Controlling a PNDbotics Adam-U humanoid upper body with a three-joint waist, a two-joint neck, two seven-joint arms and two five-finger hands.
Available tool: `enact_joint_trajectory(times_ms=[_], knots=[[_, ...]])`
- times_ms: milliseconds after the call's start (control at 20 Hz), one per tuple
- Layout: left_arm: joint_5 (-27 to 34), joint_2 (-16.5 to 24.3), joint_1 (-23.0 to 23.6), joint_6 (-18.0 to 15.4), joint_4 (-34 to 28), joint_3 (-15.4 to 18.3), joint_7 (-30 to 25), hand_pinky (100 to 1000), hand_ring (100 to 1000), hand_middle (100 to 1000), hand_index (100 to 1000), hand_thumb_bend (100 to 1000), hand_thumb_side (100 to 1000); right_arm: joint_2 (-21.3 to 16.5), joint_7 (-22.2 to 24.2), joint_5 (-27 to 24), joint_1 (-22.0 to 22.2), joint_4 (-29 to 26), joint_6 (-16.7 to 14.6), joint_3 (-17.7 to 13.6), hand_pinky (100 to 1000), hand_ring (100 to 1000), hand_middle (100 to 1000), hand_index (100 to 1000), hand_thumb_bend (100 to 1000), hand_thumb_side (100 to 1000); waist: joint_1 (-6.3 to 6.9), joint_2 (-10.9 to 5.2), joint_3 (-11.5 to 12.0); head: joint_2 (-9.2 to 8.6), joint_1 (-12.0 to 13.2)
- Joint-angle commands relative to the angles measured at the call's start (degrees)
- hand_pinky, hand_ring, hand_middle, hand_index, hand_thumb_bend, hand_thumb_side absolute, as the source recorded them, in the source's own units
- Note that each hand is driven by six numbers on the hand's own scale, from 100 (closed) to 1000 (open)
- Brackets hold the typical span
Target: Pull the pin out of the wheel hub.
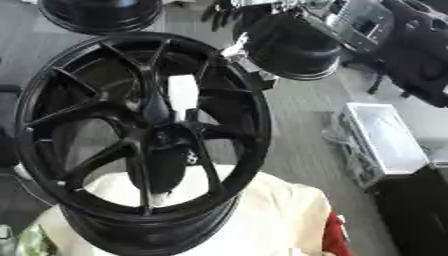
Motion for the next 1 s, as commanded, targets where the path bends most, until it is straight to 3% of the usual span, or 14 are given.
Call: enact_joint_trajectory(times_ms=[50, 450, 1000], knots=[[-0.2, 1.2, -0.6, 0.1, -0.9, 0.2, -0.3, 685, 1000, 894, 766, 100, 678, -0.6, 0.9, 0.0, -1.4, 0.4, -0.2, -0.3, 904, 873, 793, 937, 449, 735, 0.60, -1.31, -0.1, -0.09, 0.3], [-0.3, 1.3, -0.6, 0.5, -0.9, -0.1, -0.8, 685, 1000, 896, 767, 100, 680, 0.0, 3.8, 0.1, -3.0, 0.0, 0.3, 1.2, 908, 884, 797, 930, 452, 739, 0.52, -1.73, -0.5, -0.09, 0.8], [-0.6, 1.3, -0.3, 0.9, -0.9, -0.3, -1.3, 685, 1000, 898, 766, 100, 682, 1.0, 8.4, 1.7, -4.1, 0.3, -3.0, 1.8, 915, 891, 792, 901, 449, 744, 0.57, -2.10, -0.8, -0.09, 1.3]])
